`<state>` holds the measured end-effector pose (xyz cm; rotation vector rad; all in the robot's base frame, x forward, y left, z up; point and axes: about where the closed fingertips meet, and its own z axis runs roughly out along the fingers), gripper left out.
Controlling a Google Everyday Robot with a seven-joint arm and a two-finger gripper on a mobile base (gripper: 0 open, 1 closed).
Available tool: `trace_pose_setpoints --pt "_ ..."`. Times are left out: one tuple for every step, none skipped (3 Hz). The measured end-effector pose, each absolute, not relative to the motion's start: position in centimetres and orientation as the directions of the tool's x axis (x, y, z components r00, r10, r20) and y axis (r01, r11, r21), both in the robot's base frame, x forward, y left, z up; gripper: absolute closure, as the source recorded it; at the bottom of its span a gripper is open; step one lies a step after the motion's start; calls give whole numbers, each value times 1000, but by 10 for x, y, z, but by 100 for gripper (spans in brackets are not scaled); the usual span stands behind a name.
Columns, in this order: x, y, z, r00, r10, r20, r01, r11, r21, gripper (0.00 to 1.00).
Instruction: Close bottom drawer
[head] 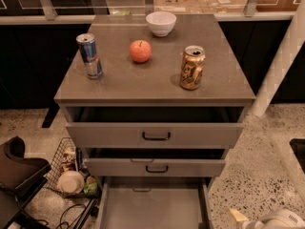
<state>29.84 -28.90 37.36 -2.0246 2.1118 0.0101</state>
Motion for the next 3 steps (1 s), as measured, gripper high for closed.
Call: trace_pose_setpoints --pt "283 -267 319 6 -981 -195 -994 15 -109 0" --pt "285 -260 309 16 -981 -193 -995 2 -95 0" --pt "282 -249 287 4 -983 -186 -997 10 -75 0"
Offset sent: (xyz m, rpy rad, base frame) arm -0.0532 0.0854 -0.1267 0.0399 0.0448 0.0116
